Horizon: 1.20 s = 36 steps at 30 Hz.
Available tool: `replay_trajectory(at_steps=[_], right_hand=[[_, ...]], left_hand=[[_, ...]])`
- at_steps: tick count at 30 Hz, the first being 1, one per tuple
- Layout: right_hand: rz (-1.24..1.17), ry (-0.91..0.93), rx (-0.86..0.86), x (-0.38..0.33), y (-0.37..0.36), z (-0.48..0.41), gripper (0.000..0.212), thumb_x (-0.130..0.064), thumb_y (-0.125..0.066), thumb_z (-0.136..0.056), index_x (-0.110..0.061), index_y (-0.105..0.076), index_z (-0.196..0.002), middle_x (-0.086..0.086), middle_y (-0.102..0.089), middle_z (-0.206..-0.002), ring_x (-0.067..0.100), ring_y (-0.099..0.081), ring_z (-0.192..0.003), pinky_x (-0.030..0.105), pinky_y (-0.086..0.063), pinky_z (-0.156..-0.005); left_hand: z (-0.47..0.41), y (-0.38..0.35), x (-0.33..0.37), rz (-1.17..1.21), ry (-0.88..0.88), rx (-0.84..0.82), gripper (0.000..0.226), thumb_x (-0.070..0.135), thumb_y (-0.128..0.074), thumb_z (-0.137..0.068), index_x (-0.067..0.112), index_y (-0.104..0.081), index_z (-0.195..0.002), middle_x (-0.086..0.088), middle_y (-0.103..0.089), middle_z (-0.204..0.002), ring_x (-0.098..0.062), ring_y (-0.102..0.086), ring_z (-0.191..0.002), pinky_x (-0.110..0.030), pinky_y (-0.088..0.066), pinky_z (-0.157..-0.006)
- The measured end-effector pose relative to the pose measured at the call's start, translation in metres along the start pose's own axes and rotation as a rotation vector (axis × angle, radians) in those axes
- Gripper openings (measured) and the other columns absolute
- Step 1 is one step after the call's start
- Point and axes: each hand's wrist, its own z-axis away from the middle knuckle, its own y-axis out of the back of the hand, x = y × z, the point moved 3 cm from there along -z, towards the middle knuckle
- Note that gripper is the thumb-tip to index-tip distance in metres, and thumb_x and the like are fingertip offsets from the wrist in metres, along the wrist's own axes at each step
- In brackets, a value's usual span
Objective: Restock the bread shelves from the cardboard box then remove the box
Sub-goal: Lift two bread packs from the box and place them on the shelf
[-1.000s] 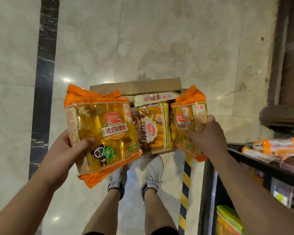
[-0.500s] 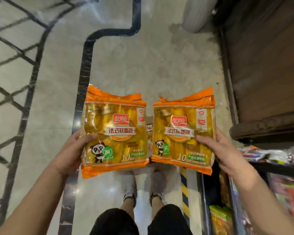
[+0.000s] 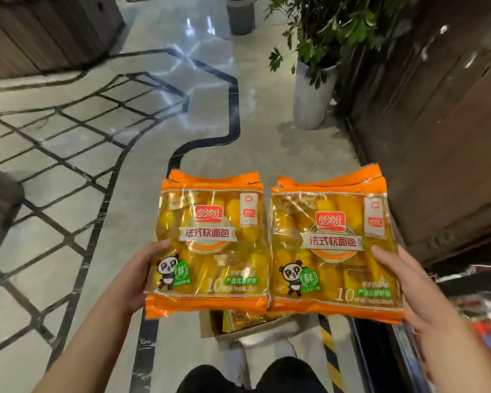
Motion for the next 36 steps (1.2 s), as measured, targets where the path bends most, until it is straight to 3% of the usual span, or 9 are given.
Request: replay_trajectory(at_steps=[5,9,13,16,18,20,23,30,36], right_hand=[[-0.097,0.041,0.078,-0.002,0.015,0.025,0.050,-0.029,-0.066,-0.088,-0.023,-0.060,-0.138,0.013,-0.074,-0.122,0.035,-0.074,-0.107,0.053,-0.061,-0.087],[-0.102,0.088,0.132,-0.005,0.020,0.060,0.055,-0.030,-0.068,-0.086,-0.023,-0.059,-0.139,0.014,-0.073,-0.124,0.038,-0.072,-0.110,0.059,-0.051,-0.102],[-0.136,0.150,0.247,0.007,0.009,0.103,0.058,-0.032,-0.073,-0.076,-0.022,-0.063,-0.133,0.013,-0.076,-0.116,0.034,-0.076,-0.098,0.046,-0.064,-0.077],[-0.247,0.171,0.326,0.029,-0.008,0.132,0.073,-0.037,-0.091,-0.059,-0.014,-0.069,-0.125,0.018,-0.077,-0.112,0.033,-0.078,-0.090,0.044,-0.065,-0.069],[-0.326,0.199,0.351,0.049,-0.031,0.154,0.050,-0.035,-0.083,-0.065,-0.012,-0.079,-0.109,0.017,-0.079,-0.101,0.031,-0.078,-0.081,0.042,-0.065,-0.064],[-0.397,0.214,0.377,0.073,-0.055,0.178,0.036,-0.033,-0.083,-0.064,-0.015,-0.084,-0.095,0.017,-0.079,-0.100,0.031,-0.078,-0.081,0.043,-0.065,-0.066],[-0.435,0.241,0.458,0.110,-0.083,0.216,0.076,-0.038,-0.103,-0.034,-0.014,-0.083,-0.103,0.020,-0.076,-0.112,0.036,-0.077,-0.090,0.046,-0.064,-0.070],[-0.536,0.260,0.790,0.196,-0.113,0.338,0.086,-0.035,-0.094,-0.059,-0.010,-0.063,-0.135,0.021,-0.074,-0.119,0.038,-0.076,-0.097,0.048,-0.063,-0.074],[-0.695,0.411,1.002,0.259,-0.132,0.441,0.043,-0.024,-0.056,-0.086,-0.008,-0.066,-0.125,0.016,-0.078,-0.103,0.031,-0.078,-0.083,0.042,-0.064,-0.063]], left_hand=[[-0.007,-0.021,0.003,-0.025,-0.001,-0.064,0.046,0.039,-0.092,-0.067,0.010,-0.083,-0.103,-0.021,-0.077,-0.104,-0.036,-0.078,-0.085,-0.048,-0.064,-0.064],[-0.014,-0.040,0.010,-0.114,0.026,-0.174,0.034,0.030,-0.068,-0.076,0.005,-0.083,-0.094,-0.022,-0.078,-0.094,-0.033,-0.078,-0.075,-0.045,-0.064,-0.059],[-0.026,-0.050,0.020,-0.262,0.080,-0.429,0.082,0.034,-0.105,-0.028,0.005,-0.082,-0.102,-0.028,-0.075,-0.105,-0.038,-0.077,-0.085,-0.050,-0.065,-0.071],[-0.037,-0.046,0.021,-0.354,0.112,-0.505,0.095,0.031,-0.106,-0.024,-0.003,-0.077,-0.108,-0.030,-0.074,-0.104,-0.037,-0.077,-0.082,-0.049,-0.065,-0.073],[-0.040,-0.044,0.017,-0.435,0.064,-0.586,0.103,0.031,-0.105,-0.030,-0.005,-0.067,-0.118,-0.031,-0.073,-0.110,-0.035,-0.077,-0.082,-0.044,-0.064,-0.074],[-0.033,-0.048,0.006,-0.560,0.015,-0.676,0.090,0.029,-0.100,-0.048,-0.001,-0.061,-0.124,-0.031,-0.071,-0.116,-0.034,-0.075,-0.090,-0.042,-0.063,-0.079],[-0.021,-0.047,-0.017,-0.523,0.022,-0.705,0.027,-0.003,-0.068,-0.087,-0.004,-0.060,-0.113,-0.021,-0.077,-0.091,-0.022,-0.075,-0.072,-0.030,-0.062,-0.062],[0.010,-0.052,-0.060,-0.491,0.204,-0.855,0.043,0.003,-0.066,-0.075,0.000,-0.058,-0.116,-0.020,-0.077,-0.087,-0.028,-0.076,-0.066,-0.037,-0.062,-0.054],[0.062,-0.081,-0.106,-0.613,0.260,-1.032,0.088,0.022,-0.099,-0.044,0.003,-0.062,-0.121,-0.026,-0.076,-0.102,-0.034,-0.077,-0.076,-0.045,-0.065,-0.065]])
